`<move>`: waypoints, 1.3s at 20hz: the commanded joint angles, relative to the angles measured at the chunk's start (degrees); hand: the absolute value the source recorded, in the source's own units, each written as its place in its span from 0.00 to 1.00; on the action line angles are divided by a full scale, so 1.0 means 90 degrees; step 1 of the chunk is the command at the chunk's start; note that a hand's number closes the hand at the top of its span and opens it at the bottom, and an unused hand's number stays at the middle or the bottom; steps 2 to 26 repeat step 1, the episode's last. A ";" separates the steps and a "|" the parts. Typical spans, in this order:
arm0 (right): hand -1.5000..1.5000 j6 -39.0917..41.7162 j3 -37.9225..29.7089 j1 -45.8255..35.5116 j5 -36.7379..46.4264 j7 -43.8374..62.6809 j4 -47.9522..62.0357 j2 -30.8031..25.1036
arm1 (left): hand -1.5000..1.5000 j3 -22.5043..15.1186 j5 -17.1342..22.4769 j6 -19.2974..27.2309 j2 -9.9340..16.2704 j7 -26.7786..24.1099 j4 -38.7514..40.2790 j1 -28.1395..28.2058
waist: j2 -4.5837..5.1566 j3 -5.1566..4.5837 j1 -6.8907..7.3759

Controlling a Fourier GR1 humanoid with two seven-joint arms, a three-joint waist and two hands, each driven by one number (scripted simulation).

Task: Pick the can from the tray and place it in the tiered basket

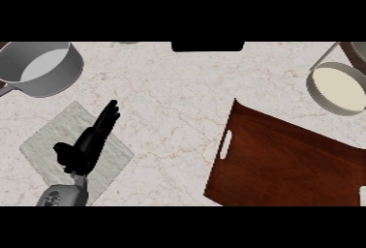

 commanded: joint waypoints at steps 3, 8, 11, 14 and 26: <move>0.00 0.1087 -0.0504 0.0994 -0.0444 -0.0372 0.0367 -0.0708 | 0.50 -0.0035 -0.0053 0.0083 -0.0089 0.0087 -0.0017 -0.0059 | -0.0005 0.0007 -0.0066; 0.00 0.1087 -0.0504 0.0994 -0.0444 -0.0372 0.0367 -0.0708 | 0.50 -0.0035 -0.0053 0.0083 -0.0089 0.0087 -0.0017 -0.0059 | -0.0005 0.0007 -0.0066; 0.00 0.1087 -0.0504 0.0994 -0.0444 -0.0372 0.0367 -0.0708 | 0.50 -0.0035 -0.0053 0.0083 -0.0089 0.0087 -0.0017 -0.0059 | -0.0005 0.0007 -0.0066; 0.00 0.1087 -0.0504 0.0994 -0.0444 -0.0372 0.0367 -0.0708 | 0.50 -0.0035 -0.0053 0.0083 -0.0089 0.0087 -0.0017 -0.0059 | -0.0005 0.0007 -0.0066; 0.00 0.1087 -0.0504 0.0994 -0.0444 -0.0372 0.0367 -0.0708 | 0.50 -0.0035 -0.0053 0.0083 -0.0089 0.0087 -0.0017 -0.0059 | -0.0005 0.0007 -0.0066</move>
